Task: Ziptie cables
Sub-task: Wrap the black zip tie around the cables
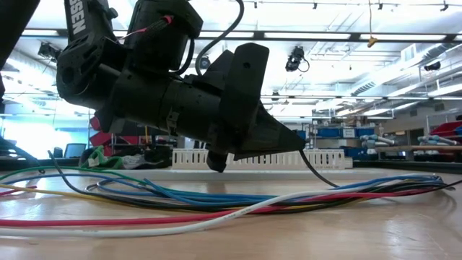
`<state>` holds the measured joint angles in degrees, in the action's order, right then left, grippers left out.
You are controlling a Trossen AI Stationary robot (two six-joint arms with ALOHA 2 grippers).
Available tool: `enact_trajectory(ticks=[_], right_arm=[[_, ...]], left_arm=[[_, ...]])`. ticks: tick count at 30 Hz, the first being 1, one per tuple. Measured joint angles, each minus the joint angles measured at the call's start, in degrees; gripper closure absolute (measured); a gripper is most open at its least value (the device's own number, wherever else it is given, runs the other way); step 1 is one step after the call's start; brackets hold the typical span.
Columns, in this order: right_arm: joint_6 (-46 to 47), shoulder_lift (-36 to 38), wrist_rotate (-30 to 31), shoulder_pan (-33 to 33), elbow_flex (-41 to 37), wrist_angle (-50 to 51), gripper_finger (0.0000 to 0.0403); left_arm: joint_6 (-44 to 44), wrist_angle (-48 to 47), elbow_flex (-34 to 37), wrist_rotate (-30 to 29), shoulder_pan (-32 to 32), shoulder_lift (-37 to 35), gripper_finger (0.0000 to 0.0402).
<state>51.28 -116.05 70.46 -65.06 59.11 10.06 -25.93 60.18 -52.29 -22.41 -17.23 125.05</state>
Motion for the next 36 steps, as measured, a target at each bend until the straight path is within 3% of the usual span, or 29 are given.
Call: enact_trajectory(ticks=[36], right_arm=[[-0.9,0.0,1.4,2.9,0.0,-4.1,0.0328]], left_arm=[[0.1,0.3,0.0,-1.1,0.0,0.0,0.0402]])
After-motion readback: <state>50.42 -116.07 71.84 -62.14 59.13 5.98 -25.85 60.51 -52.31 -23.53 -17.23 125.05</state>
